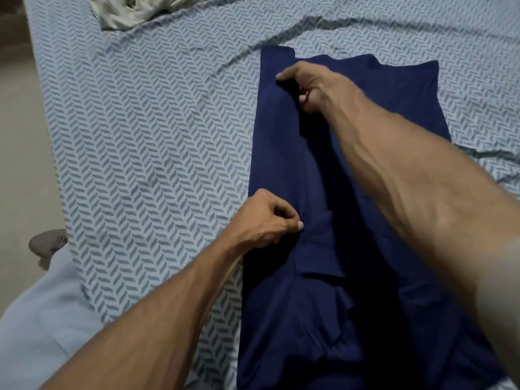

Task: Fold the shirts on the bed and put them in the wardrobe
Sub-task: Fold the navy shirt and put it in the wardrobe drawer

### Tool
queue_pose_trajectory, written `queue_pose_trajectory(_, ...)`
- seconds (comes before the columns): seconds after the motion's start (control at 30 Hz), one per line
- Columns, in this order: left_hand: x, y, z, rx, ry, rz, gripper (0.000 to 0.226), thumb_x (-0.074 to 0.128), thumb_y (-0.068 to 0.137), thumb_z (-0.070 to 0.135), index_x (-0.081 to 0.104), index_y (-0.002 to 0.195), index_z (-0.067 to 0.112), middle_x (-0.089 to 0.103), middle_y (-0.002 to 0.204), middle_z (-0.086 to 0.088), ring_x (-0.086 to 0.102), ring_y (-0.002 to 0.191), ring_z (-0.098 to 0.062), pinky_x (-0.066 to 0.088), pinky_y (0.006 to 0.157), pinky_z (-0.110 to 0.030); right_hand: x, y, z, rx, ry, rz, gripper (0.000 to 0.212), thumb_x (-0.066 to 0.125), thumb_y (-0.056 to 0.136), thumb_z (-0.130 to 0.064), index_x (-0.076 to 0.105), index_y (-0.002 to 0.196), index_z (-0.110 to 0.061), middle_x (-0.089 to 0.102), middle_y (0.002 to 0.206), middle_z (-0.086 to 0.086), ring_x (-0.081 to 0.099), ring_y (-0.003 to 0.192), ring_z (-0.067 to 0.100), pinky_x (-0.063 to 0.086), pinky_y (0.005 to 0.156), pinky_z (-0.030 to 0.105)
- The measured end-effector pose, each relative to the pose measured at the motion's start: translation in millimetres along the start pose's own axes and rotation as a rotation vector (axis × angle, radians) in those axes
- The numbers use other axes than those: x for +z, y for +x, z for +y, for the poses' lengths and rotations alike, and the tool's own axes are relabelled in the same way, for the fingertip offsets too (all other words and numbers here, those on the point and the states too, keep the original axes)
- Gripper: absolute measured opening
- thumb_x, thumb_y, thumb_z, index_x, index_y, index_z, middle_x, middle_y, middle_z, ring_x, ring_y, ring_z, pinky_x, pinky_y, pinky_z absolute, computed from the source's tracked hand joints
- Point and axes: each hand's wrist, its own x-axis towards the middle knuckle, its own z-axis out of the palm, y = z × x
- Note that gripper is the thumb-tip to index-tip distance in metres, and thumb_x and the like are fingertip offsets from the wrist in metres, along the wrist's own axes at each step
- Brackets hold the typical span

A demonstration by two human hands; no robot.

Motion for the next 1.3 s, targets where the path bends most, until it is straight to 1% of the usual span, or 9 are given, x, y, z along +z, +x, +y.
queue_pose_trajectory(0.17,-3,-3,-2,0.014,-0.074,-0.030,0.013,0.076,0.089,0.018,0.078,0.080,0.008,0.056,0.049,0.004,0.043,0.041,-0.008,0.033,0.041,-0.017,-17,14,-6,-0.092,0.128,0.151,0.037,0.073,0.074,-0.005,0.063,0.110,-0.005,0.066,0.083,0.008,0.066,0.067,0.019,0.053,0.055,0.025)
queue_pose_trajectory(0.3,-6,-2,-2,0.020,-0.098,-0.047,0.013,0.076,0.088,0.016,0.077,0.080,0.007,0.053,0.048,0.000,0.042,0.041,-0.012,0.030,0.039,-0.017,-37,22,-17,-0.182,0.135,0.294,0.018,0.064,0.079,0.012,0.059,0.085,-0.004,0.057,0.063,0.007,0.055,0.046,0.012,0.046,0.045,0.022)
queue_pose_trajectory(0.4,-9,-1,-2,0.020,-0.070,-0.068,0.012,0.076,0.089,0.018,0.077,0.080,0.010,0.052,0.046,0.001,0.041,0.037,-0.010,0.029,0.038,-0.017,-46,31,-19,-0.208,0.083,0.304,0.021,0.061,0.079,0.017,0.064,0.086,-0.003,0.058,0.069,0.006,0.058,0.060,0.014,0.049,0.049,0.024)
queue_pose_trajectory(0.53,-9,1,0,-0.011,-0.022,-0.092,0.012,0.076,0.090,0.021,0.077,0.080,0.014,0.053,0.045,0.001,0.041,0.035,-0.009,0.030,0.038,-0.017,-51,48,-8,-0.216,0.209,0.304,0.011,0.070,0.084,0.000,0.061,0.089,-0.004,0.065,0.088,0.009,0.067,0.078,0.019,0.055,0.052,0.025)
queue_pose_trajectory(0.63,-9,0,3,-0.017,-0.013,-0.077,0.011,0.076,0.090,0.021,0.077,0.080,0.015,0.053,0.045,0.000,0.042,0.035,-0.010,0.031,0.038,-0.017,-53,34,5,-0.237,0.233,0.277,0.047,0.085,0.074,-0.017,0.062,0.111,-0.001,0.072,0.101,0.010,0.073,0.078,0.017,0.056,0.054,0.027)
queue_pose_trajectory(0.77,-7,-5,8,0.001,-0.011,-0.063,0.011,0.077,0.088,0.020,0.077,0.077,0.016,0.057,0.050,0.003,0.045,0.041,-0.009,0.035,0.043,-0.018,-53,10,23,-0.190,0.200,0.166,0.050,0.082,0.081,-0.012,0.043,0.113,-0.014,0.071,0.102,0.010,0.073,0.074,0.014,0.057,0.055,0.027)
queue_pose_trajectory(0.97,9,-22,23,0.165,0.114,-0.045,0.008,0.079,0.085,0.023,0.078,0.077,0.023,0.064,0.057,0.011,0.051,0.052,0.000,0.040,0.057,-0.018,-56,-6,17,-0.191,0.113,0.176,0.034,0.074,0.082,0.008,0.052,0.089,-0.017,0.063,0.088,0.005,0.066,0.072,0.015,0.055,0.050,0.028)
queue_pose_trajectory(1.1,9,-20,35,0.212,0.241,-0.033,0.012,0.077,0.084,0.026,0.075,0.072,0.027,0.070,0.065,0.009,0.057,0.055,0.002,0.044,0.058,-0.016,-61,11,7,-0.191,0.062,0.287,0.036,0.078,0.071,0.005,0.060,0.090,-0.019,0.069,0.095,0.007,0.068,0.077,0.020,0.054,0.052,0.028)
queue_pose_trajectory(1.3,19,-5,24,0.133,0.369,-0.039,0.004,0.075,0.084,0.036,0.076,0.081,0.034,0.067,0.065,0.025,0.063,0.066,0.005,0.056,0.068,-0.025,-75,44,24,-0.175,0.009,0.382,0.030,0.079,0.058,-0.008,0.057,0.072,-0.021,0.060,0.073,0.000,0.059,0.061,0.015,0.044,0.046,0.023)
